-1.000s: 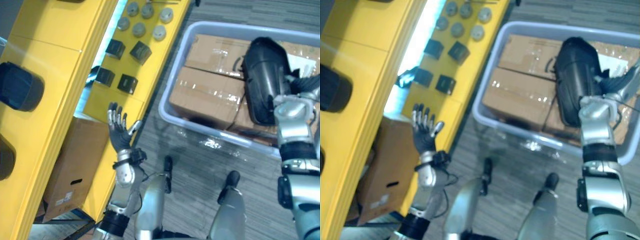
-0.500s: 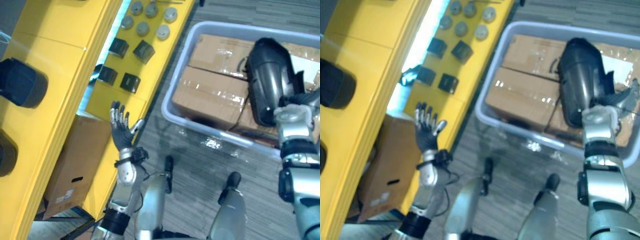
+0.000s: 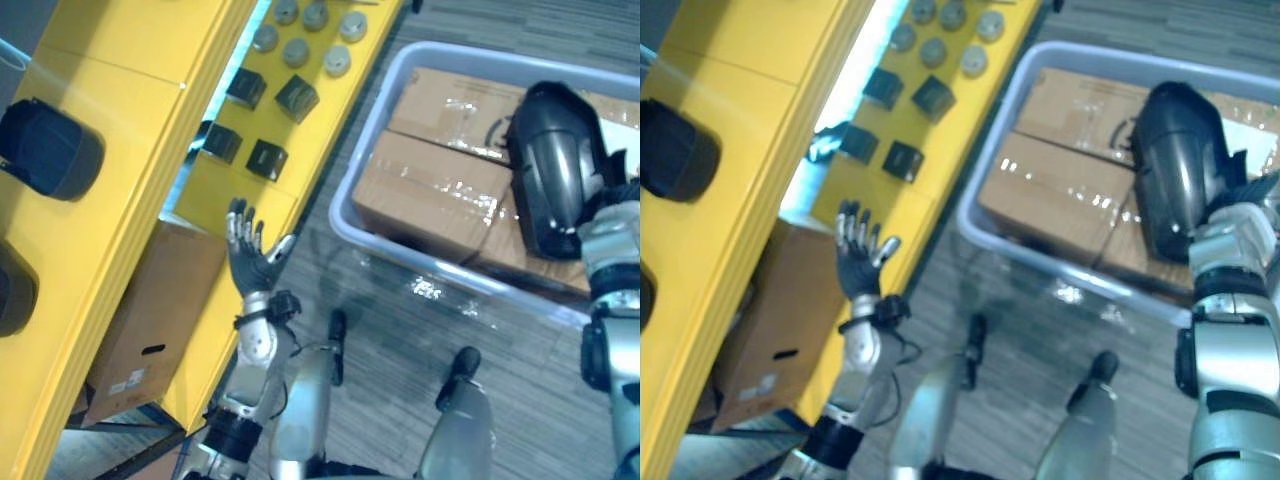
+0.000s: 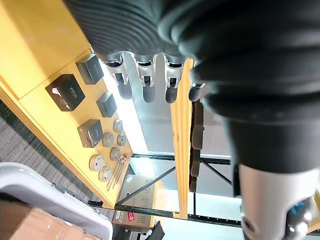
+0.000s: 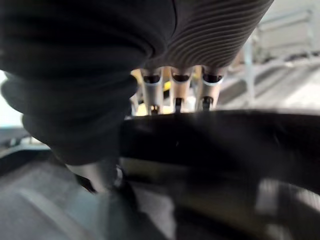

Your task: Walk over and take plastic housings, then place them on the shelf

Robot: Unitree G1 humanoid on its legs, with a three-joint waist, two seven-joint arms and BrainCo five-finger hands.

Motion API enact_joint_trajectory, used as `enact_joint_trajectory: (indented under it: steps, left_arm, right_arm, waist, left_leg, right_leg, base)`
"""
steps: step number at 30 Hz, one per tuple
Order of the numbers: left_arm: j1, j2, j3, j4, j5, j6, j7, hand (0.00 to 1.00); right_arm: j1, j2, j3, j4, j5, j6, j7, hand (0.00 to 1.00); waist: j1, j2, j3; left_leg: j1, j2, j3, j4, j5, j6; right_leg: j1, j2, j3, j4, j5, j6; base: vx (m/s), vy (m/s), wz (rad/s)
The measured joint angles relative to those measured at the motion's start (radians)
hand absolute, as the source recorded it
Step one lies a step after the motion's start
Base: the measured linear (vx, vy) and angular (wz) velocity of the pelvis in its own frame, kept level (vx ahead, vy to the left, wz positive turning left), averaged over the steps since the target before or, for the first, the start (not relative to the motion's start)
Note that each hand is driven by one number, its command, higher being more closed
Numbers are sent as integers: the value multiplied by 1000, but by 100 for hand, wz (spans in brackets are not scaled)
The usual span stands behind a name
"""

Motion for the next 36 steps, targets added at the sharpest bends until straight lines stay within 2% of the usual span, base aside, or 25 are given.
enact_joint_trajectory:
  steps: [5,10,14,16,17,19,20,22,24,28,32,35,36]
  left_arm:
    - [28,20,0,-39,-44,0,-61,0]
    - [37,29,10,-48,-49,0,-108,0]
    - [75,39,44,-104,-48,1,-135,0]
    - [98,72,50,-133,-47,4,-143,0]
    - [101,78,50,-137,-47,6,-144,0]
    - [122,87,66,-159,-46,29,-153,0]
    - [129,87,74,-167,-46,30,-157,0]
    - [158,99,96,-189,-46,38,-177,0]
    - [169,107,103,-199,-45,42,-187,0]
    - [169,106,112,-199,-41,52,-216,0]
    - [137,107,113,-199,-24,112,-235,0]
    - [70,135,108,-181,33,201,-259,0]
    - [26,161,106,-154,59,250,-273,0]
  right_arm:
    - [4,1,51,0,-6,4,14,100]
    - [28,22,82,-53,-5,-13,-40,100]
    - [61,58,72,-179,-5,-49,-116,100]
    - [88,73,63,-269,-5,-88,-172,100]
    - [98,79,55,-293,-5,-99,-185,100]
    - [139,129,7,-382,-4,-132,-237,100]
    - [154,142,-5,-406,-4,-138,-248,100]
    - [214,191,-30,-465,-5,-166,-276,100]
    - [251,215,-32,-494,-5,-176,-294,100]
    - [312,267,-63,-543,-21,-192,-324,100]
    - [384,287,-65,-631,-36,-208,-339,100]
    - [423,299,-60,-699,-93,-240,-347,100]
    - [429,299,-59,-727,-111,-256,-346,100]
  waist:
    - [-4,-1,1]
    - [-12,-11,7]
    - [-18,-67,40]
    - [-17,-99,39]
    - [-18,-106,39]
    - [-20,-139,33]
    - [-20,-148,30]
    - [-20,-183,11]
    - [-25,-207,-12]
    - [-33,-231,-44]
    - [-39,-238,-84]
    - [-42,-248,-139]
    - [-44,-254,-155]
  left_leg:
    - [20,0,-5,-22,10,-1]
    - [40,9,-25,-34,18,-5]
    - [104,28,-23,-75,25,-16]
    - [136,36,-22,-110,35,-21]
    - [147,37,-21,-120,38,-21]
    - [201,41,-15,-169,53,-25]
    - [214,43,-12,-179,56,-26]
    - [260,47,1,-206,57,-28]
    - [263,46,6,-211,57,-28]
    - [288,47,18,-232,57,-28]
    - [328,49,36,-257,59,-27]
    - [364,66,100,-286,59,-27]
    - [385,70,123,-297,59,-27]
  right_leg:
    - [21,-4,-14,-5,-1,0]
    - [60,8,-39,-21,-1,-1]
    - [123,32,-47,-60,4,-7]
    - [150,43,-51,-82,6,-9]
    - [161,44,-52,-89,7,-10]
    - [205,51,-59,-120,11,-9]
    - [220,54,-62,-131,13,-9]
    - [262,60,-68,-162,16,-8]
    - [271,61,-68,-177,18,-7]
    - [304,68,-68,-221,40,-6]
    - [343,75,-60,-263,58,-2]
    - [359,88,-35,-298,77,-3]
    - [368,94,-19,-311,83,-3]
  base:
    - [4,-13,6]
    - [2,-16,9]
    - [14,-30,-2]
    - [37,-41,-2]
    - [59,-40,1]
    - [69,-42,0]
    - [74,-34,-1]
    - [74,-22,-4]
    - [49,-5,-1]
    - [15,7,-4]
    - [5,8,-10]
    - [17,4,-28]
    - [10,9,-42]
